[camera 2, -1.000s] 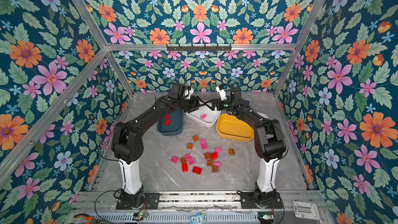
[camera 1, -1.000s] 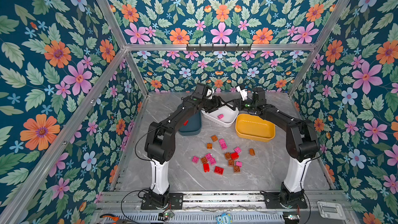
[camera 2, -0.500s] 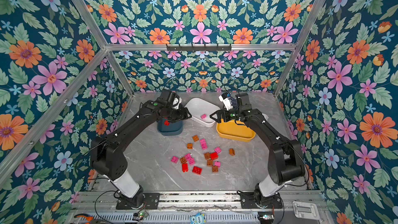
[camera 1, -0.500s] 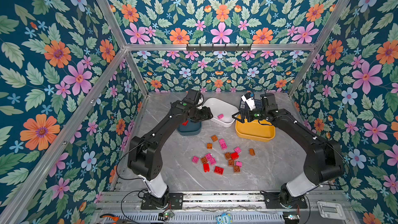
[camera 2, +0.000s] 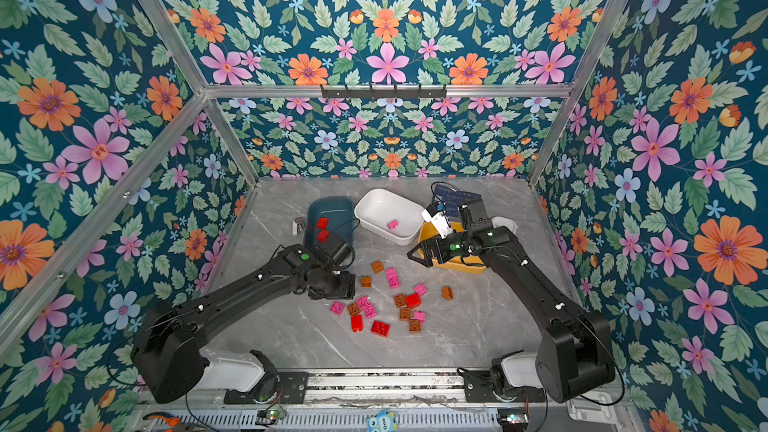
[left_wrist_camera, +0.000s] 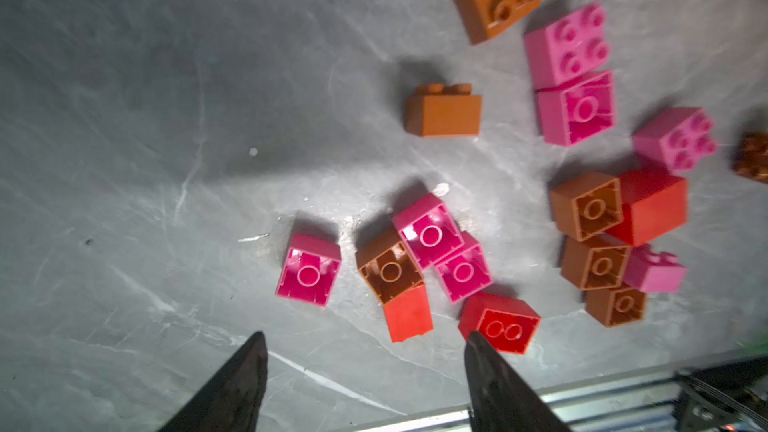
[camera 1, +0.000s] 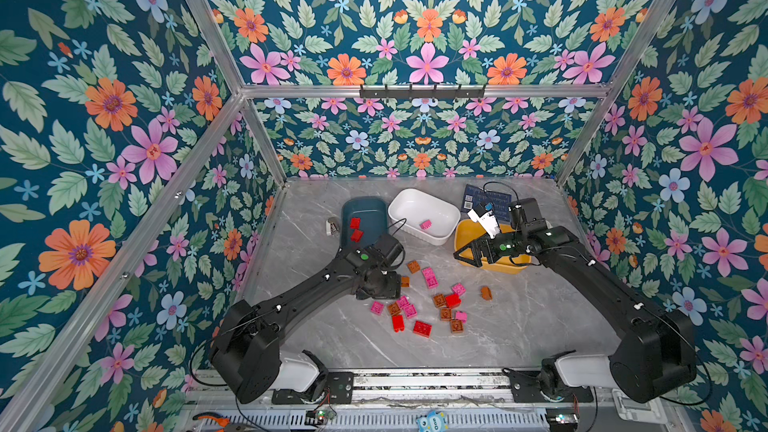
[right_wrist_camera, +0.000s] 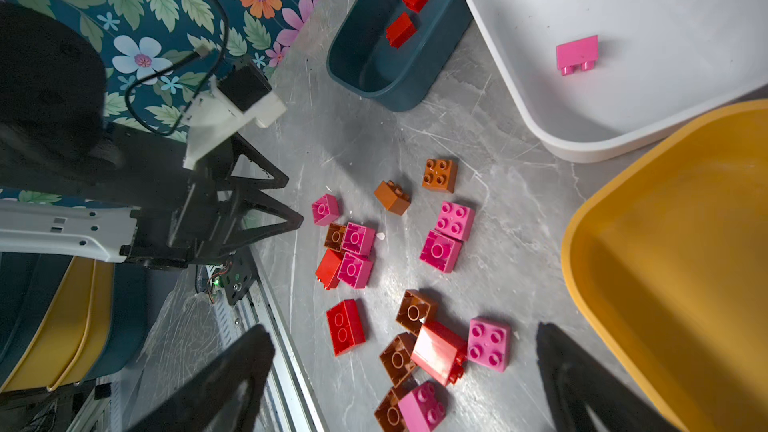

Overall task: Sort the legos into containers by color
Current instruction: Pick up the lego from the center of the table.

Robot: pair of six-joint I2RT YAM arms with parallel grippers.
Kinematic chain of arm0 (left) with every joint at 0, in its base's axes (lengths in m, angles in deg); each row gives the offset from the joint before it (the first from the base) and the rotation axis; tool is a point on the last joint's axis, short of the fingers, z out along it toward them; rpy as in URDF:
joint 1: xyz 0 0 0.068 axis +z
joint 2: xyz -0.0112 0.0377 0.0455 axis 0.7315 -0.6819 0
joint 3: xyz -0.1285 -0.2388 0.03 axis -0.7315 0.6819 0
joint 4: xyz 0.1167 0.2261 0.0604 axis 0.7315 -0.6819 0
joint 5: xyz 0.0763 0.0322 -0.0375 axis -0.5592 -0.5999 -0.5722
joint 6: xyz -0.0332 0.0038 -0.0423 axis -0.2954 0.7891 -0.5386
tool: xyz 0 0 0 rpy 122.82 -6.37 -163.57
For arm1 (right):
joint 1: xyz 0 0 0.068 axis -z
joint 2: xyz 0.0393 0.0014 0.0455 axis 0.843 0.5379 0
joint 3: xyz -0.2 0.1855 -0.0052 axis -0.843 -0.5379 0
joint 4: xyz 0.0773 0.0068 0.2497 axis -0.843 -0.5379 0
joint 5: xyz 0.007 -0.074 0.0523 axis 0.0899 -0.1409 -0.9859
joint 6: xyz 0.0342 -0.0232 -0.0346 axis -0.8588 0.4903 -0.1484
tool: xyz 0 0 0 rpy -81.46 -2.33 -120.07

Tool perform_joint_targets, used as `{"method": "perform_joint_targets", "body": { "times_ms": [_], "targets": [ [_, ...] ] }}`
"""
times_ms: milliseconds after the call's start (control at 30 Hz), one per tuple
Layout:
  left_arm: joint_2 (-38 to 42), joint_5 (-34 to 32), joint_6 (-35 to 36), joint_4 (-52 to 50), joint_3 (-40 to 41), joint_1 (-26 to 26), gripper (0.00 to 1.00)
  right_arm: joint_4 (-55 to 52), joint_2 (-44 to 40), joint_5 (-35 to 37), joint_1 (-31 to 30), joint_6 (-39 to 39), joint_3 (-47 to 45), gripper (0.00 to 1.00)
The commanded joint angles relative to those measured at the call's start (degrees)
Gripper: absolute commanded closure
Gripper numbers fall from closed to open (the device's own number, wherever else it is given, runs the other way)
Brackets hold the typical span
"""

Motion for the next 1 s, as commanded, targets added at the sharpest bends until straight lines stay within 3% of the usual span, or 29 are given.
{"method": "perform_joint_targets", "body": {
  "times_ms": [0, 467, 967],
  "targets": [
    [0.7, -4.1, -1.0, 0.6, 2.8, -1.1, 0.28, -1.6, -0.7, 0.0, -0.5, 1.0, -0.5, 0.01],
    [-3.8, -4.2, 6.9, 6.1, 7.9, -1.3, 0.37, -1.5, -4.0, 1.3, -0.8, 0.0, -4.2, 0.01],
    [-8.5, -7.2, 10.5, 8.5, 9.3, -1.0, 0.63, -3.0, -5.7, 2.7, -0.9, 0.2, -4.9, 0.01]
  ]
}}
